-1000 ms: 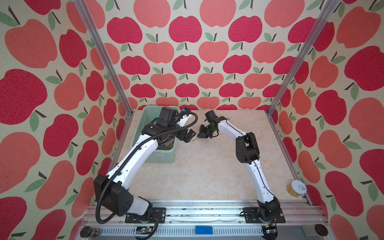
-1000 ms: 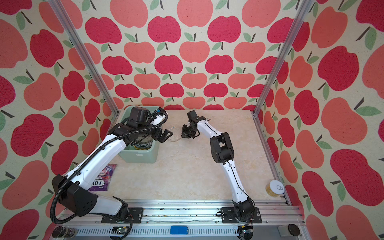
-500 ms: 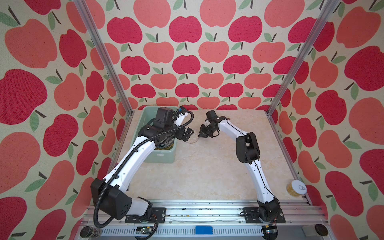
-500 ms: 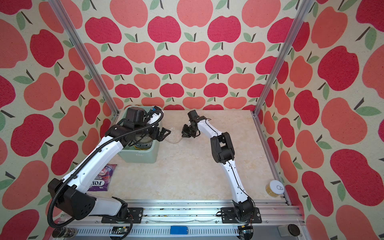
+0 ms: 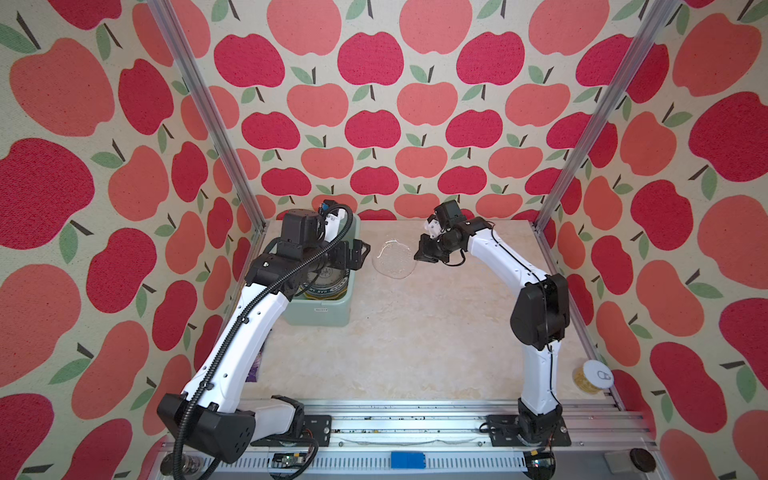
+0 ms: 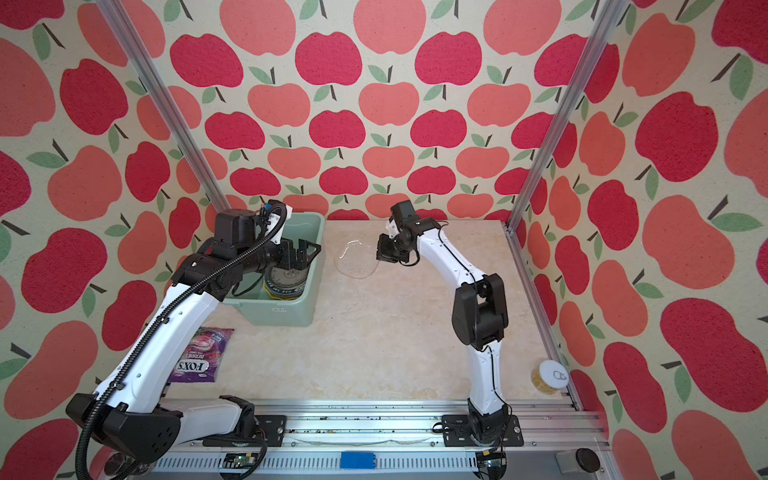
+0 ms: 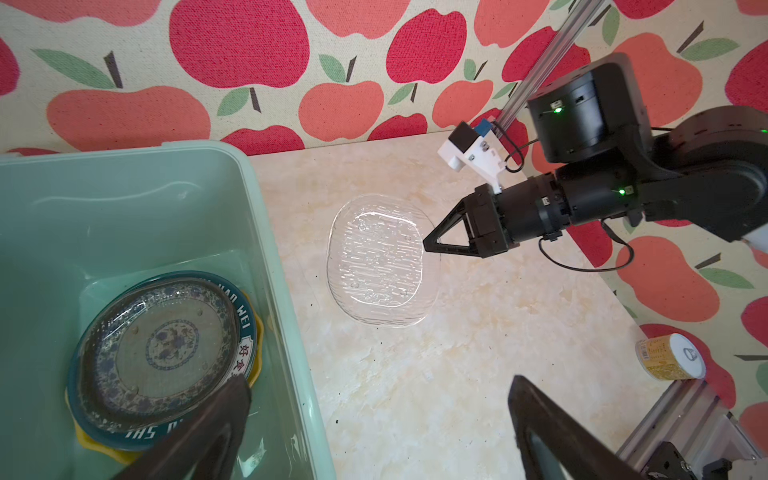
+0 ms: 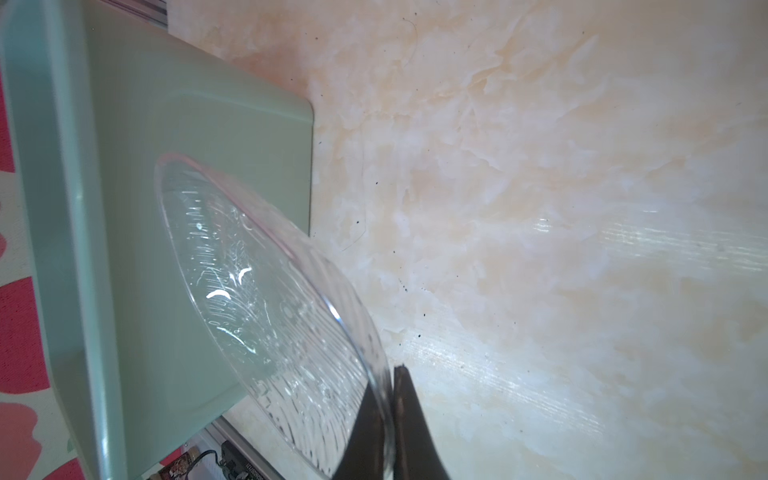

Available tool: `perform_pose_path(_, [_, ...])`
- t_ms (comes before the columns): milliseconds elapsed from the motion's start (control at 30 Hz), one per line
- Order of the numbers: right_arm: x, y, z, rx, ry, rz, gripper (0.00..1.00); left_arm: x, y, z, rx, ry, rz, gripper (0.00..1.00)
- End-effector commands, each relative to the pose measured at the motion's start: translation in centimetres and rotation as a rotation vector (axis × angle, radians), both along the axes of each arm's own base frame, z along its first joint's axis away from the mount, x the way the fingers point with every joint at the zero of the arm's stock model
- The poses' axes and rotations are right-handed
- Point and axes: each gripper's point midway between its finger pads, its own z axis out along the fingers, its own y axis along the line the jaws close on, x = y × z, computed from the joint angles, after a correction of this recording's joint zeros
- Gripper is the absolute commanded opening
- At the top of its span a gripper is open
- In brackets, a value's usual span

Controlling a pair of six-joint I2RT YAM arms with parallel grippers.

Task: Place the plates into the plastic bin on the countertop
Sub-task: 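Lift the clear plate toward the left gripper and grasp its rim with the left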

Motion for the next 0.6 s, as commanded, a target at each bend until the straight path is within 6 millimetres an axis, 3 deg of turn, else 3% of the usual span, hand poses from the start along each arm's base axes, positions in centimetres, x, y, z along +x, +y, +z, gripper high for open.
perform_pose_path(0, [-2.6,-0.7,2.8,-0.017,-0.048,0.079,0.0,-2.3,0.8,1.3,-0.044,0.065,0.033,0.99])
perform_pose_path(300, [-8.3,0.5,9.2,0.082,-0.102,0.239,0.0,-5.9,1.0,0.3,-0.042,0.237,0.005,0.99])
perform_pose_path(567, [-11.3,2.4,12.9,0.143,-0.136,0.319,0.0,-5.2,0.9,0.0,-0.028,0.267,-0.017,0.91])
